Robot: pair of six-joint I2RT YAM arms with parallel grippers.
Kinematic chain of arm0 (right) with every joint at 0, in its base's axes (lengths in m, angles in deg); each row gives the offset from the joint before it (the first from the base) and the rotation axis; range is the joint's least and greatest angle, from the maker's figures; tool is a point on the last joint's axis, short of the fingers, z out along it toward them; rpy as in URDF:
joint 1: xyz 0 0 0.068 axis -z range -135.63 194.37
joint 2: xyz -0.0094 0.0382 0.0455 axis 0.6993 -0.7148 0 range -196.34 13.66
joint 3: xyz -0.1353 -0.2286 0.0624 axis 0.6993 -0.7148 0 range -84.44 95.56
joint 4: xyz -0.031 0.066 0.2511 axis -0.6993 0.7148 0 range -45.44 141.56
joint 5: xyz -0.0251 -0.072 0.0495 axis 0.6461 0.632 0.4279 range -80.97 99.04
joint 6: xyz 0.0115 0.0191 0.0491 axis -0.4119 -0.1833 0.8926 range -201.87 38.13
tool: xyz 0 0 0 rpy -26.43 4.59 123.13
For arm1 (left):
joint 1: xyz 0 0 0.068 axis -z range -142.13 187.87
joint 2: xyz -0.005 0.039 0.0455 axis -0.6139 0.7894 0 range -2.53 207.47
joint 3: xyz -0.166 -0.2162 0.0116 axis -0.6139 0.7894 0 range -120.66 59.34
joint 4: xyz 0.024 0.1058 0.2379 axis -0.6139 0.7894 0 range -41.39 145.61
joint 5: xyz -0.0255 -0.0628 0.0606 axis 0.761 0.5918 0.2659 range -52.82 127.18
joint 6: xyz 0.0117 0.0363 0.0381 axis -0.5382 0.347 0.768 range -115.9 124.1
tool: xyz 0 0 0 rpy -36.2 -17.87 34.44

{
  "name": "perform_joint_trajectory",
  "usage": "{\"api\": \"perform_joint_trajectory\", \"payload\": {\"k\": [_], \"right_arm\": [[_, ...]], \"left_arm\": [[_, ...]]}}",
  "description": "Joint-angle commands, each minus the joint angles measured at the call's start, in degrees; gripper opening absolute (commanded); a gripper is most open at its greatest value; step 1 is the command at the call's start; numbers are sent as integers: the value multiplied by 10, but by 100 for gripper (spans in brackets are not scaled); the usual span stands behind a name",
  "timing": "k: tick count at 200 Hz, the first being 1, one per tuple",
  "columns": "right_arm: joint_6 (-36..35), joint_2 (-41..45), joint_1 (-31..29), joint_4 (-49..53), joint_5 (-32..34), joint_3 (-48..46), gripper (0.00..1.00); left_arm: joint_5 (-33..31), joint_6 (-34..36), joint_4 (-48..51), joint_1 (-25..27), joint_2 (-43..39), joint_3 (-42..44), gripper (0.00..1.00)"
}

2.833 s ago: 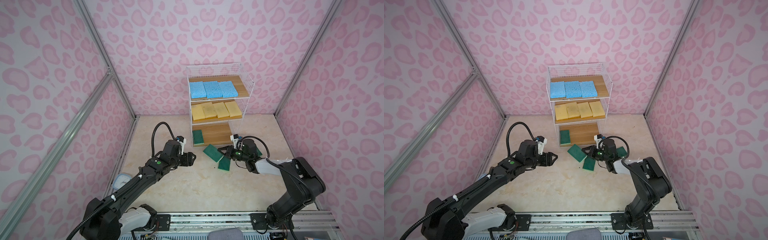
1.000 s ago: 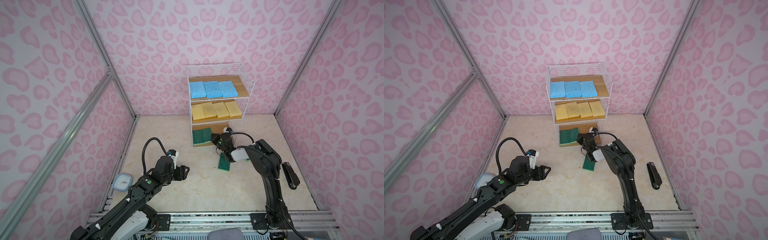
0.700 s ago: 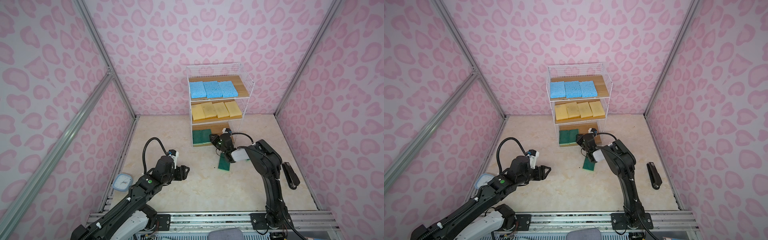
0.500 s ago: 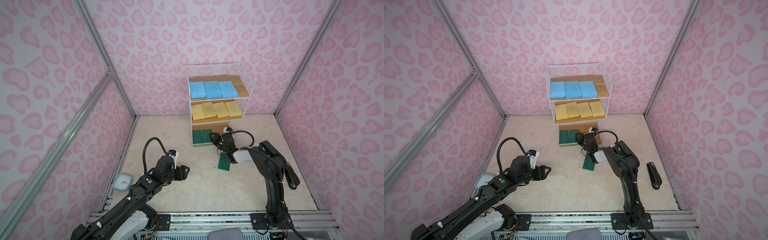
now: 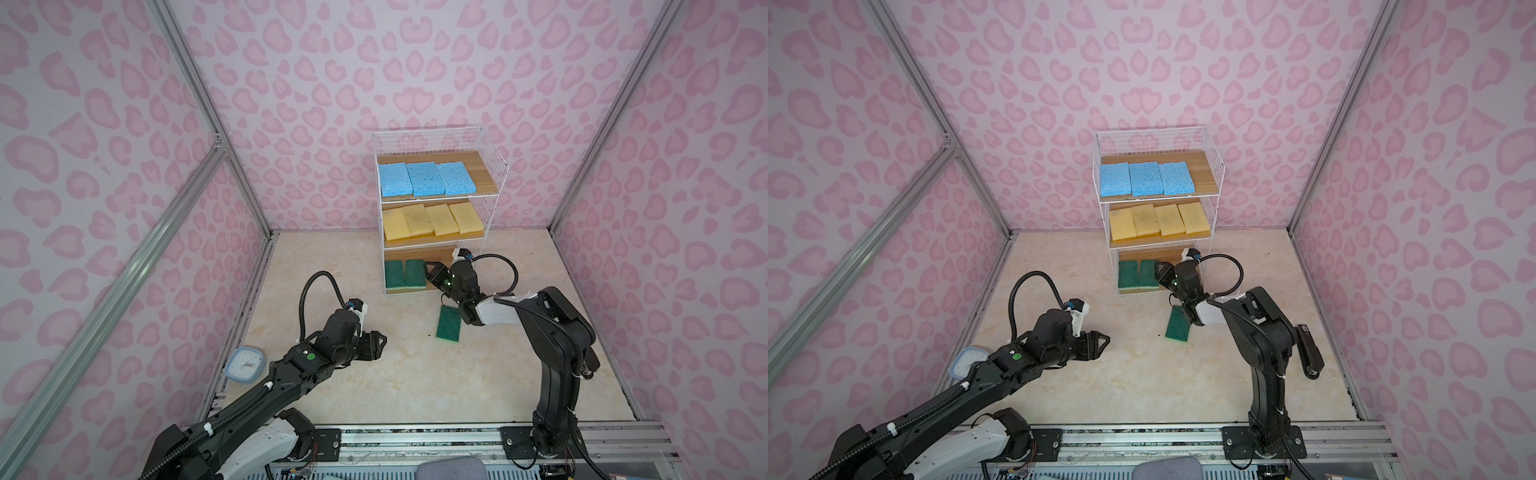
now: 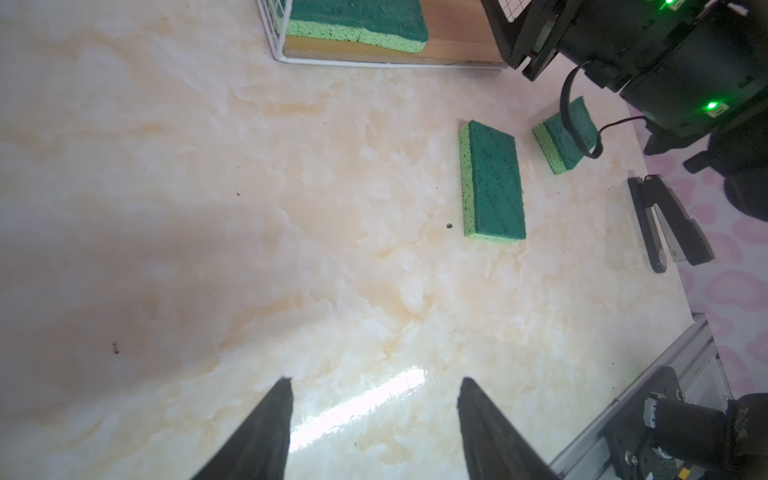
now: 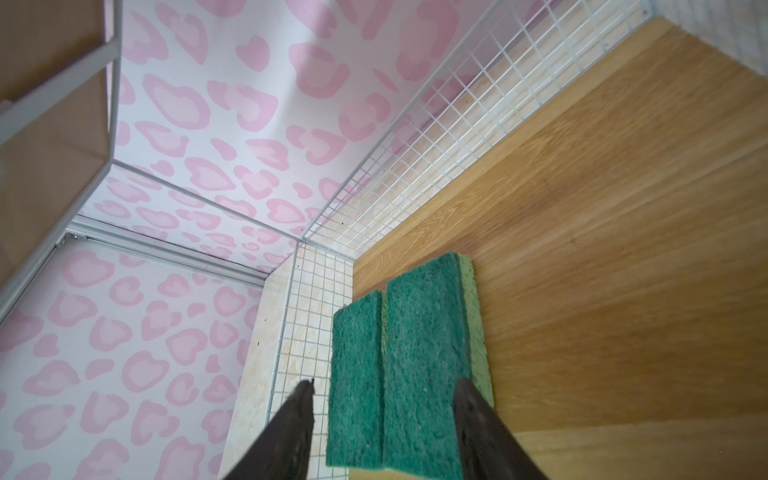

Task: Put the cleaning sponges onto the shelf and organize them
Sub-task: 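Set the green sponge upright beside the other on the bottom shelf with the right gripper, then lower the left gripper onto a green sponge on the table while the right returns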

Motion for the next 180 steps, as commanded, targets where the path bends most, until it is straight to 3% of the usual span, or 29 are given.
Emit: {"api": "perform_joint_trajectory", "payload": {"k": [1,45,116,146,180], "right_arm": [[-14,32,-1,9,-26,-34,54],[-40,153,24,49,-85,-132,55],[-80,401,165,224,-202,-272,52],[-103,490,222,315,-221,-308,52],[-103,557,262,353,-236,-342,52]], "left_arm": [[-13,-8,-49,16,39,-18,64],[-7,-19,-117,43,162,-83,66],[-44,-45,-166,79,365,-223,65],[-71,-56,-185,100,431,-271,62],[-72,-73,-182,109,500,-322,57]]}}
